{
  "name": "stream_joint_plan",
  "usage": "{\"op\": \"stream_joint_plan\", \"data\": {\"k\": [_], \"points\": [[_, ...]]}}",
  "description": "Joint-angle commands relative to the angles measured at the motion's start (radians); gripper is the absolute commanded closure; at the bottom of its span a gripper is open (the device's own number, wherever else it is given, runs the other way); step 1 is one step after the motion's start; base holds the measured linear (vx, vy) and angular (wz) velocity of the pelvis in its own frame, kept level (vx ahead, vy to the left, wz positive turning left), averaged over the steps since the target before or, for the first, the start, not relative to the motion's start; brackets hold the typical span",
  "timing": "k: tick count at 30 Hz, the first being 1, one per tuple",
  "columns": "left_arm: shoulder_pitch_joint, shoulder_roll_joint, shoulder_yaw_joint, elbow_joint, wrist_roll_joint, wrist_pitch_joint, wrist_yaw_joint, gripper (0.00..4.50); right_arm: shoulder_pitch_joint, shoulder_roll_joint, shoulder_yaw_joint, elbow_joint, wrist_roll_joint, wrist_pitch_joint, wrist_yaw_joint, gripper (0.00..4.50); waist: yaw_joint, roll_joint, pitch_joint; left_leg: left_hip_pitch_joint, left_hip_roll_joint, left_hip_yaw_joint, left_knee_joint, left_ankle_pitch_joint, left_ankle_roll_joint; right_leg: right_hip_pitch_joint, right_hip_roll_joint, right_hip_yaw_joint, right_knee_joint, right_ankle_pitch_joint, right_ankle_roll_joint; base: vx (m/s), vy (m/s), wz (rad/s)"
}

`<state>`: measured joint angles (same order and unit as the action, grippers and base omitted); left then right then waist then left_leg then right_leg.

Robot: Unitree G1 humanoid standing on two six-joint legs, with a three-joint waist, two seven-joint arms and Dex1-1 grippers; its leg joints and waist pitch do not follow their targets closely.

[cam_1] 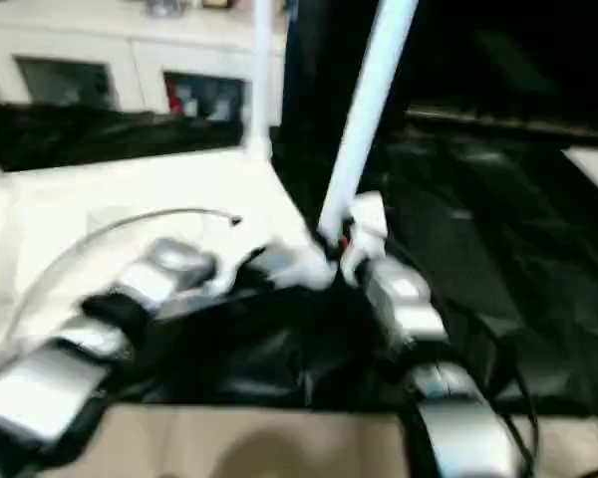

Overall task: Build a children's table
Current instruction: Rotate leg to tighten

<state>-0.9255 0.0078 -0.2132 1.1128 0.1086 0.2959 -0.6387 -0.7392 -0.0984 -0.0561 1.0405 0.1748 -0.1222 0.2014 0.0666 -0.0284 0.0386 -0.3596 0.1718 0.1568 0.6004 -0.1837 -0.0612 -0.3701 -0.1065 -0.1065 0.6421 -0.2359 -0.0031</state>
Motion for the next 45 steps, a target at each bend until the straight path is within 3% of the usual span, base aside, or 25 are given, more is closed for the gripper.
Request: {"op": "stream_joint_plan", "data": {"k": [1,3,4,6,7,8,9,10,13,14,16,17,23,26,29,33,38,42,43,44,45], "points": [[-0.022,-0.018,0.068,0.005,-0.043,-0.01,0.154,4.5,0.049,0.019,-0.014,0.145,-0.026,0.066,-0.12,2.62,-0.003,-0.002,-0.038,0.024,0.059,-0.016,-0.088,-0.371,-0.018,-0.001,-0.064,0.066,-0.122,-0.372,-0.195,0.0,0.0,0.0],[-0.033,-0.062,0.071,0.007,-0.041,-0.011,0.2,4.5,0.017,0.049,-0.003,0.169,-0.041,0.062,-0.163,2.62,-0.003,-0.014,-0.036,0.019,0.052,-0.011,-0.09,-0.41,0.006,0.004,-0.065,0.064,-0.135,-0.434,-0.181,0.0,0.0,0.0],[-0.033,-0.065,0.071,0.007,-0.04,-0.012,0.204,4.5,0.01,0.055,-0.001,0.17,-0.042,0.063,-0.161,2.62,0.0,-0.013,-0.036,0.019,0.052,-0.011,-0.09,-0.403,0.015,0.005,-0.067,0.063,-0.138,-0.447,-0.172,0.0,0.0,0.0],[-0.03,-0.059,0.07,0.006,-0.034,-0.015,0.213,4.5,0.002,0.059,0.004,0.173,-0.054,0.061,-0.166,2.62,0.0,-0.01,-0.039,0.003,0.058,-0.013,-0.102,-0.343,0.034,0.019,-0.067,0.064,-0.137,-0.39,-0.153,0.0,0.0,0.0],[-0.029,-0.057,0.069,0.006,-0.031,-0.014,0.213,4.5,0.001,0.059,0.004,0.174,-0.056,0.06,-0.167,2.62,-0.001,-0.012,-0.038,0.002,0.059,-0.012,-0.105,-0.339,0.035,0.02,-0.066,0.063,-0.137,-0.376,-0.152,0.0,0.0,0.0],[-0.027,-0.049,0.07,0.01,-0.028,-0.014,0.214,4.5,-0.004,0.061,0.001,0.179,-0.057,0.057,-0.169,2.62,-0.002,-0.01,-0.039,0.007,0.062,-0.012,-0.107,-0.344,0.035,0.019,-0.066,0.063,-0.138,-0.36,-0.157,0.0,0.0,0.0],[-0.025,-0.042,0.069,0.013,-0.025,-0.014,0.211,4.5,-0.006,0.061,-0.003,0.183,-0.056,0.055,-0.171,2.62,-0.004,-0.013,-0.039,0.005,0.061,-0.011,-0.109,-0.342,0.035,0.021,-0.067,0.063,-0.137,-0.346,-0.161,0.0,0.0,0.0],[-0.024,-0.039,0.068,0.014,-0.024,-0.015,0.209,4.5,-0.007,0.061,-0.005,0.184,-0.054,0.056,-0.17,2.62,-0.006,-0.017,-0.037,0.005,0.061,-0.009,-0.109,-0.354,0.035,0.018,-0.067,0.064,-0.14,-0.354,-0.16,0.0,0.0,0.0],[-0.026,-0.032,0.071,0.023,-0.02,-0.015,0.213,4.5,-0.019,0.064,-0.018,0.2,-0.047,0.052,-0.164,2.62,-0.007,-0.014,-0.034,0.01,0.06,-0.009,-0.109,-0.385,0.03,0.014,-0.071,0.066,-0.148,-0.413,-0.149,0.0,0.0,0.0],[-0.03,-0.031,0.077,0.031,-0.02,-0.018,0.223,4.5,-0.032,0.067,-0.024,0.214,-0.053,0.05,-0.155,2.62,-0.008,-0.019,-0.034,0.01,0.06,-0.009,-0.108,-0.389,0.03,0.013,-0.071,0.065,-0.15,-0.428,-0.143,0.0,0.0,0.0],[-0.031,-0.03,0.079,0.033,-0.02,-0.018,0.223,4.5,-0.037,0.067,-0.021,0.218,-0.062,0.051,-0.153,2.62,-0.008,-0.017,-0.031,0.012,0.059,-0.011,-0.109,-0.4,0.028,0.009,-0.073,0.065,-0.156,-0.478,-0.126,0.0,0.0,0.0],[-0.032,-0.027,0.081,0.033,-0.02,-0.019,0.219,4.5,-0.045,0.067,-0.02,0.222,-0.069,0.06,-0.142,2.62,-0.009,-0.024,-0.031,0.011,0.06,-0.011,-0.109,-0.4,0.027,0.01,-0.073,0.065,-0.157,-0.487,-0.12,0.0,0.0,0.0],[-0.032,-0.024,0.08,0.032,-0.021,-0.021,0.205,4.5,-0.06,0.063,-0.026,0.232,-0.072,0.069,-0.124,2.62,-0.009,-0.024,-0.031,0.013,0.062,-0.014,-0.113,-0.404,0.026,0.007,-0.076,0.063,-0.162,-0.514,-0.107,0.0,0.0,0.0],[-0.028,-0.021,0.064,0.025,-0.01,-0.022,0.154,4.5,-0.074,0.061,-0.032,0.238,-0.074,0.07,-0.079,2.62,-0.008,-0.021,-0.032,0.01,0.065,-0.011,-0.118,-0.37,0.034,0.011,-0.074,0.064,-0.158,-0.439,-0.125,0.0,0.0,0.0],[-0.025,-0.016,0.048,0.018,-0.001,-0.03,0.112,4.5,-0.081,0.058,-0.03,0.238,-0.076,0.081,-0.058,2.62,-0.007,-0.021,-0.03,0.011,0.064,-0.01,-0.118,-0.374,0.036,0.011,-0.076,0.066,-0.159,-0.443,-0.136,0.0,0.0,0.0],[-0.011,0.023,-0.018,-0.025,0.027,-0.068,-0.059,4.5,-0.103,0.032,0.016,0.248,-0.108,0.164,0.072,2.62,-0.006,-0.021,-0.032,0.007,0.065,-0.009,-0.118,-0.348,0.049,0.017,-0.078,0.069,-0.159,-0.432,-0.144,0.0,0.0,0.0],[0.019,0.114,-0.073,-0.103,0.039,-0.083,-0.267,4.5,-0.096,-0.03,0.091,0.242,-0.167,0.207,0.328,2.62,-0.007,-0.019,-0.036,-0.005,0.073,-0.007,-0.116,-0.268,0.058,0.029,-0.077,0.071,-0.139,-0.314,-0.187,0.0,0.0,0.0],[0.048,0.193,-0.096,-0.155,0.025,-0.141,-0.428,4.5,-0.065,-0.085,0.144,0.216,-0.197,0.183,0.541,2.62,-0.003,-0.021,-0.041,0.006,0.076,0.001,-0.107,-0.208,0.073,0.029,-0.074,0.075,-0.121,-0.165,-0.248,0.053,-0.025,-0.01],[0.055,0.203,-0.101,-0.165,0.022,-0.155,-0.458,4.5,-0.061,-0.091,0.151,0.211,-0.2,0.18,0.569,2.62,-0.003,-0.021,-0.041,0.006,0.076,0.001,-0.107,-0.208,0.073,0.029,-0.074,0.075,-0.121,-0.165,-0.248,0.056,-0.021,0.01],[0.055,0.203,-0.101,-0.165,0.022,-0.155,-0.458,4.5,-0.061,-0.091,0.151,0.211,-0.2,0.18,0.569,2.62,-0.006,-0.022,-0.043,0.001,0.077,0.002,-0.105,-0.179,0.085,0.034,-0.072,0.075,-0.112,-0.107,-0.265,0.056,-0.014,-0.01],[0.062,0.218,-0.108,-0.171,0.024,-0.17,-0.486,4.5,-0.055,-0.099,0.158,0.204,-0.201,0.178,0.606,2.62,-0.004,-0.019,-0.046,0.006,0.077,0.004,-0.103,-0.147,0.089,0.034,-0.069,0.074,-0.105,-0.049,-0.28,0.051,-0.006,-0.01]]}}
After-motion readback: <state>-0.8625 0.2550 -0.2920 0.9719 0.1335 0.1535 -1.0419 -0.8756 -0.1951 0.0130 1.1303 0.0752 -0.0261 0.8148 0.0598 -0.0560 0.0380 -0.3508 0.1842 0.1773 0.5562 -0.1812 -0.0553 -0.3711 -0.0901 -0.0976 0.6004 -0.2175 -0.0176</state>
